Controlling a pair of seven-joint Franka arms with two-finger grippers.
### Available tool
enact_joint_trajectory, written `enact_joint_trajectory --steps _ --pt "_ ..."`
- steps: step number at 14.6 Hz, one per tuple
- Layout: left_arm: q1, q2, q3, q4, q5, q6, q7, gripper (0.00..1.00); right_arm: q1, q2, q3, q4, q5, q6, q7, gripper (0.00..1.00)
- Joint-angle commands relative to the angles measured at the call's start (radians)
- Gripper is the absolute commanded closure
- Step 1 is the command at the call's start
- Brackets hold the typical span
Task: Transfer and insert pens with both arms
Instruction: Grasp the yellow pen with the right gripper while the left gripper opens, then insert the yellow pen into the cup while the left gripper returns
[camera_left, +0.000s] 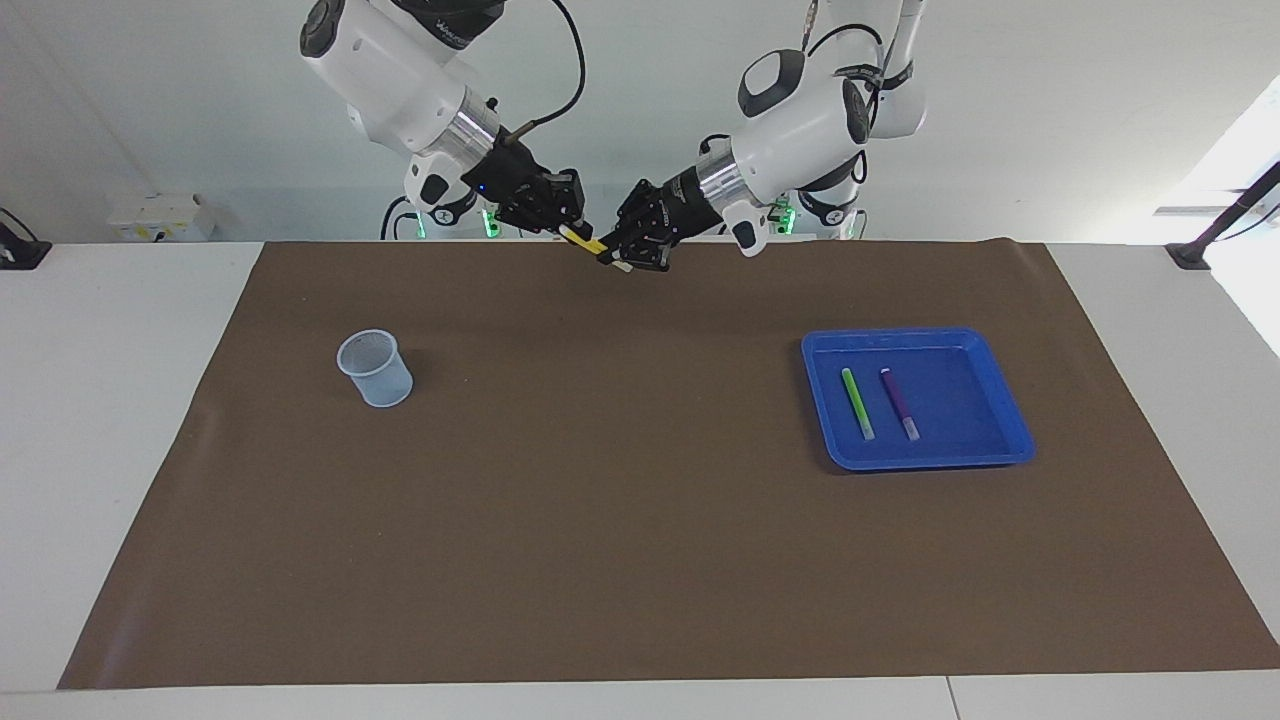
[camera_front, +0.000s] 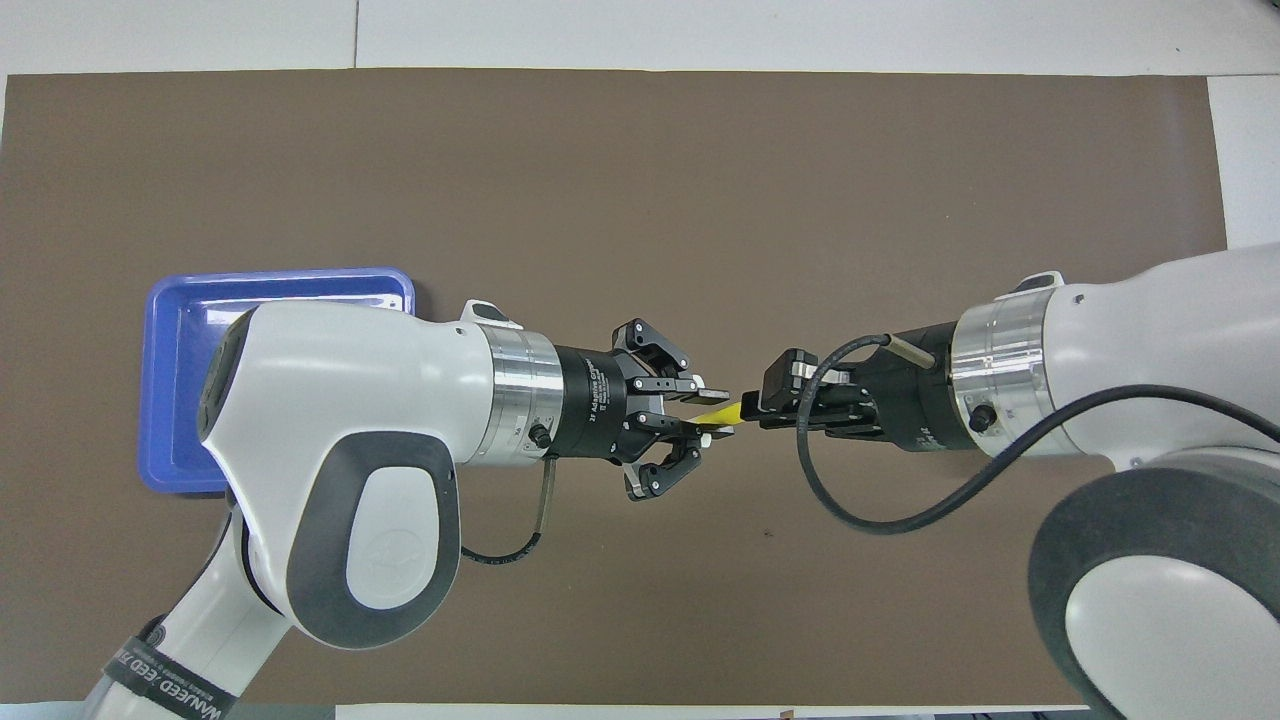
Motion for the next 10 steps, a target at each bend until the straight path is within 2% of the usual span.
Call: enact_joint_trajectory --steps 1,5,7,10 --pt "-0.018 -0.047 0.012 -0.033 -0.027 0.044 0.001 0.00 -0.013 -0.018 0.003 -0.019 -0.021 -0.023 -0.035 1.00" --pt "-0.006 -0.048 0.017 -0.043 -0.024 0.041 0.003 0.00 -0.036 -0.018 -0.003 0.032 -0.300 -0.162 -0.217 1.00" --pt "0.020 -0.053 0.020 -0.050 -0.013 0.023 0.017 0.00 -0.053 -0.021 -0.005 0.044 -0.419 -0.195 -0.295 1.00" --pt "0.088 -0.055 0.021 -0.048 0.100 -0.083 0.076 0.00 -0.183 -0.021 -0.006 0.033 -0.487 -0.186 -0.493 1.00"
